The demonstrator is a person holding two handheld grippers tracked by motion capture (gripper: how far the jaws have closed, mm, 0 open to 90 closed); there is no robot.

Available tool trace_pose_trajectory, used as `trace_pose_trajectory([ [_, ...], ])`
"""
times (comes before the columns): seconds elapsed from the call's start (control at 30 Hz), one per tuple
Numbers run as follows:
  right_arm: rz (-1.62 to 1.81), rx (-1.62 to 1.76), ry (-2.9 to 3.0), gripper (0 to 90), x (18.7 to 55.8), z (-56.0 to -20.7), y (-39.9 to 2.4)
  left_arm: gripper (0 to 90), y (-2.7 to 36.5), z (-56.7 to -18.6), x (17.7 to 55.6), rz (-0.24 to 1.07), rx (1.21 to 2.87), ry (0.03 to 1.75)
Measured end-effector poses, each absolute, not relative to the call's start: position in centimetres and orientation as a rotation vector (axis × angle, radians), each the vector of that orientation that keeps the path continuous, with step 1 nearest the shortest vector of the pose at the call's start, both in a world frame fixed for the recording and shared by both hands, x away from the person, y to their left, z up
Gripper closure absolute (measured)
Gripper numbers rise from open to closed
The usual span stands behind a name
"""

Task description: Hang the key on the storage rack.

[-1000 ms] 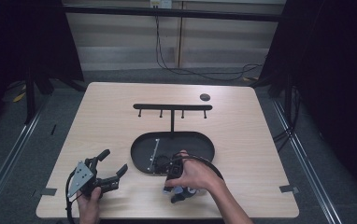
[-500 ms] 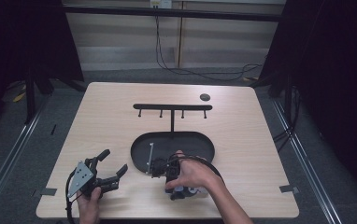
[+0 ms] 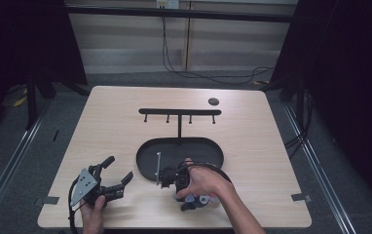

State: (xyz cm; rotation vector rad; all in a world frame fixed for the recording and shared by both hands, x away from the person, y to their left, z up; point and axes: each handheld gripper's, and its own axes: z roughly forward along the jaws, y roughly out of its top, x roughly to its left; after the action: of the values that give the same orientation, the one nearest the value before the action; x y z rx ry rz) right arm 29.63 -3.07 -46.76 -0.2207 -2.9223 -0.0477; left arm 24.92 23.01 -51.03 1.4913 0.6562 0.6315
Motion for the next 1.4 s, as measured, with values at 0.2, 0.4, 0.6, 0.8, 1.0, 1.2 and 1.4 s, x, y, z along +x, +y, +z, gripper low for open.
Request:
trace_pose_trajectory([
  [0.2,-0.022,-0.192,-2.937,86.6,29.4,-46.8,-3.1,15.3,23.0,-51.0,24.9,0.632,1.491,0.655],
  [0.4,-0.014,-0.202,-2.939,85.1,29.3,-46.7,-3.3,15.3,23.0,-51.0,24.9,0.631,1.490,0.655],
  [0.6,-0.010,-0.210,-2.930,87.2,29.4,-46.8,-3.5,15.3,23.0,-51.0,24.9,0.629,1.490,0.654],
  [0.8,-0.042,-0.253,-2.925,87.2,29.9,-45.5,-3.9,15.2,23.0,-51.0,24.9,0.631,1.490,0.655],
  [1.0,-0.085,-0.291,-2.932,87.3,30.0,-44.4,-4.4,15.3,23.0,-51.0,24.9,0.631,1.491,0.656],
  [1.2,-0.114,-0.313,-2.932,87.2,30.4,-43.4,-4.9,15.3,23.0,-51.0,24.9,0.631,1.490,0.655],
  [1.4,-0.145,-0.344,-2.943,87.2,30.6,-41.7,-5.3,15.3,23.0,-51.0,24.9,0.631,1.491,0.655],
])
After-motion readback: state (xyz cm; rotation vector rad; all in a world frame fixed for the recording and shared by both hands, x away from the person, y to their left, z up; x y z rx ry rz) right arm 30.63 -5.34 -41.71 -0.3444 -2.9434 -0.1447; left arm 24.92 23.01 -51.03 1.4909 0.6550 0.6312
